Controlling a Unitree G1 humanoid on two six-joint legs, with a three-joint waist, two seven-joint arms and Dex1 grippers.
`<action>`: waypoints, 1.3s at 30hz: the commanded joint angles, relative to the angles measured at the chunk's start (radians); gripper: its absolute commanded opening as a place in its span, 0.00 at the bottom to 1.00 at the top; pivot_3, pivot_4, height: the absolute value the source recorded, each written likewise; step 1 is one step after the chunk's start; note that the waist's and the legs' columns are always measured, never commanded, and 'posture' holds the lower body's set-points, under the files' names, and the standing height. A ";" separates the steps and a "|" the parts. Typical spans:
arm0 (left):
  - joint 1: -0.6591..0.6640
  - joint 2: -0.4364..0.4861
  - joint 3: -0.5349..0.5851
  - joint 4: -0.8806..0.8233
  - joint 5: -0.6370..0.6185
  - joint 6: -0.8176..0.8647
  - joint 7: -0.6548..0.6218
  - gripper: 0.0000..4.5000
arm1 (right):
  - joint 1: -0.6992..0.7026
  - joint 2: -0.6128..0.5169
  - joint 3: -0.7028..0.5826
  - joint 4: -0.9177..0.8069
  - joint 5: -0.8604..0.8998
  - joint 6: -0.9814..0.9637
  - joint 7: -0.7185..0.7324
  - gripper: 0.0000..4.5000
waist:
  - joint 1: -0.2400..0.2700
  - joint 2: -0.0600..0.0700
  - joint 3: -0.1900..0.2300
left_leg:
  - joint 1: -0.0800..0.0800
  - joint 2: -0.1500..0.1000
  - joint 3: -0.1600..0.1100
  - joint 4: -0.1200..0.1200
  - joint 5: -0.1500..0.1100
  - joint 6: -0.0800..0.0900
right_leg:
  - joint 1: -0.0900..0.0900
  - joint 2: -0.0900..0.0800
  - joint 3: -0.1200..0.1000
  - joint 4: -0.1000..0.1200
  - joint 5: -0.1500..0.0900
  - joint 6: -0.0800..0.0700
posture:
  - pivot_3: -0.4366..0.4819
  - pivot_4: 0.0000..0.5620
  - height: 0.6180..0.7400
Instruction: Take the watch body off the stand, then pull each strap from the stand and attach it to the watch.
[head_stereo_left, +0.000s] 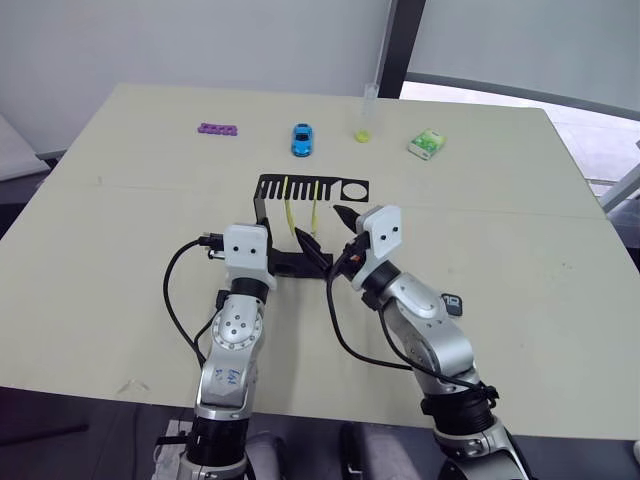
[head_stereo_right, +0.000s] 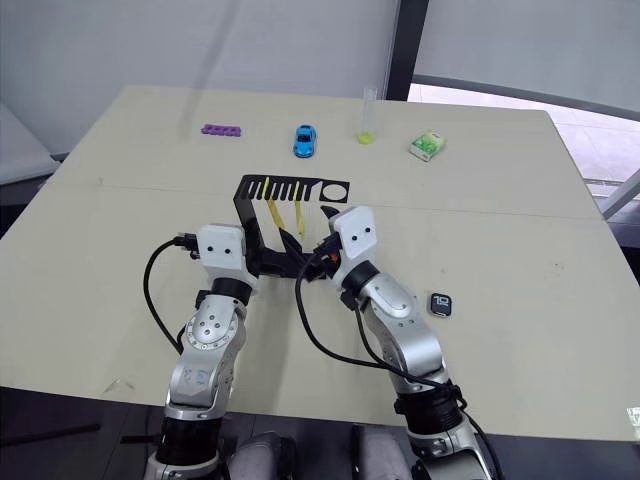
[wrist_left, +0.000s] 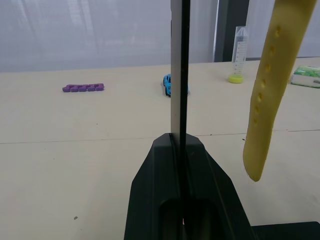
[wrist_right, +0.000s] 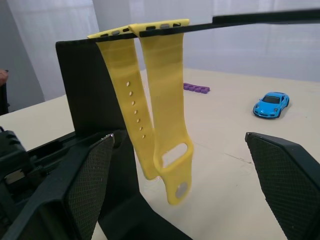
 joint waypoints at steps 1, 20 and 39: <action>0.001 -0.008 -0.017 -0.020 -0.006 0.002 -0.014 0.01 | -0.025 0.025 -0.005 0.008 -0.010 -0.042 -0.021 1.00 | 0.000 0.000 0.000 | -0.001 0.000 0.000 0.000 0.000 0.000 | -0.002 0.000 0.000 0.000 0.000 0.000 | 0.48 0.27 1.00; 0.003 -0.001 -0.018 -0.028 -0.006 0.002 -0.031 0.00 | -0.040 0.076 -0.005 0.050 -0.014 -0.086 -0.027 0.01 | -0.001 0.000 0.000 | -0.009 0.000 0.000 0.002 0.001 0.000 | -0.010 -0.001 0.000 0.003 0.000 0.000 | 0.48 0.27 1.00; 0.028 -0.003 -0.017 -0.044 0.003 0.014 -0.033 0.00 | -0.039 -0.023 0.076 0.019 -0.131 -0.230 0.028 0.00 | -0.004 0.000 0.000 | -0.010 0.000 0.000 0.002 0.002 0.000 | -0.011 -0.001 0.000 0.003 0.000 0.000 | 0.48 0.27 1.00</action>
